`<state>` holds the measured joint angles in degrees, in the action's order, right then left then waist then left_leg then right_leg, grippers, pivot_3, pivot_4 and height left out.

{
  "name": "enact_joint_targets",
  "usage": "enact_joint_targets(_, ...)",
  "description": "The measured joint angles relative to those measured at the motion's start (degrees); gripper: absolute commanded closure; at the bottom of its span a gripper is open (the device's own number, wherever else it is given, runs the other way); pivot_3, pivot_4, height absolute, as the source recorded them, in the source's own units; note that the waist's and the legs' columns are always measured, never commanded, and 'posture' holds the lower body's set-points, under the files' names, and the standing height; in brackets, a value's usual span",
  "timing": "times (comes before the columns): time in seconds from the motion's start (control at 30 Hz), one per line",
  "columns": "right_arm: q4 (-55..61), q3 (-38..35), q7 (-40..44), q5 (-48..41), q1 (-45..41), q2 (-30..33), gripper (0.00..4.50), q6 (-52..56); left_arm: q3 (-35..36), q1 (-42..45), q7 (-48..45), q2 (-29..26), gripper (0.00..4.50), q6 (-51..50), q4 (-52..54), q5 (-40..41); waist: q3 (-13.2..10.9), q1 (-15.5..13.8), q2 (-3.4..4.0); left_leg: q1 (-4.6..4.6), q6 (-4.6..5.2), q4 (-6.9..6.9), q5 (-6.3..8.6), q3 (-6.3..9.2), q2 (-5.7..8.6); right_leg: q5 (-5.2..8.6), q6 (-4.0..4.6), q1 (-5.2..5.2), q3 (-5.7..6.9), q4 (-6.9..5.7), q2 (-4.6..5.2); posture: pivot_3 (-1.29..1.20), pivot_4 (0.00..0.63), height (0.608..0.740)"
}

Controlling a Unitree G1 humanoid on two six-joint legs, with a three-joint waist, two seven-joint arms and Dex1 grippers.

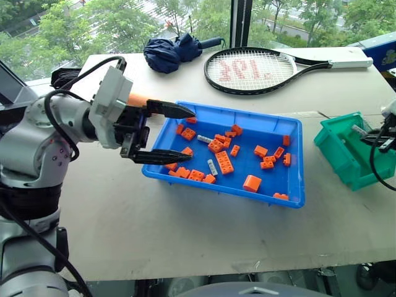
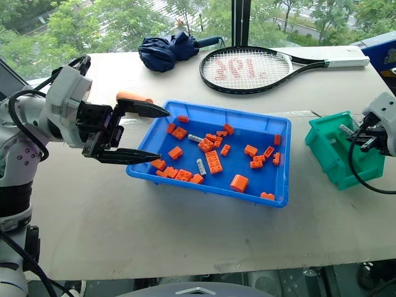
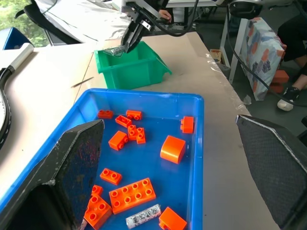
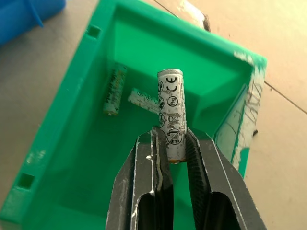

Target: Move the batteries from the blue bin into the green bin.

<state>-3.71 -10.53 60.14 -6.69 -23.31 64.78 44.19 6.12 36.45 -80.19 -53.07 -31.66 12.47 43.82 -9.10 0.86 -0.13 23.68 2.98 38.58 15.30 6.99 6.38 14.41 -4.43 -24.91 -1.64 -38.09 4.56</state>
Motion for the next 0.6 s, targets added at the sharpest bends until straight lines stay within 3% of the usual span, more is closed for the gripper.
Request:
enact_joint_targets(0.27, 1.9, 0.0, -3.1, -2.1, -2.7, 0.0, 0.32, -0.2, -0.1, 1.1, 0.0, 0.3, 0.0, 0.0, -1.4, -1.8, 0.0, -0.1, 0.04, 0.0, 0.0, 0.0, 0.0, 0.01, 0.0, 0.0, 0.0, 0.0, 0.02, 0.01, 0.0, 0.0, 0.15, 0.74)
enact_joint_targets(0.4, 11.1, 0.9, -3.7, -8.3, -8.9, -5.3, 0.32, 6.7, 0.3, -0.3, 0.0, -0.1, 0.0, 0.3, -2.1, -2.2, 0.0, 0.4, 0.04, -0.02, -0.01, 0.0, 0.0, 0.0, -0.08, 0.0, 0.0, 0.01, -0.03, -0.01, -0.05, 0.0, 0.15, 0.74)
enact_joint_targets(0.6, 23.7, 10.6, -9.3, -17.3, -16.5, -23.4, 0.32, 17.9, 2.4, -6.8, -0.8, -3.4, 0.0, 2.1, -4.0, -4.4, 0.0, 1.0, 0.02, 0.05, -0.03, -0.03, -0.02, 0.16, -0.09, -0.01, 0.02, -0.02, -0.08, 0.03, -0.04, 0.0, 0.15, 0.74)
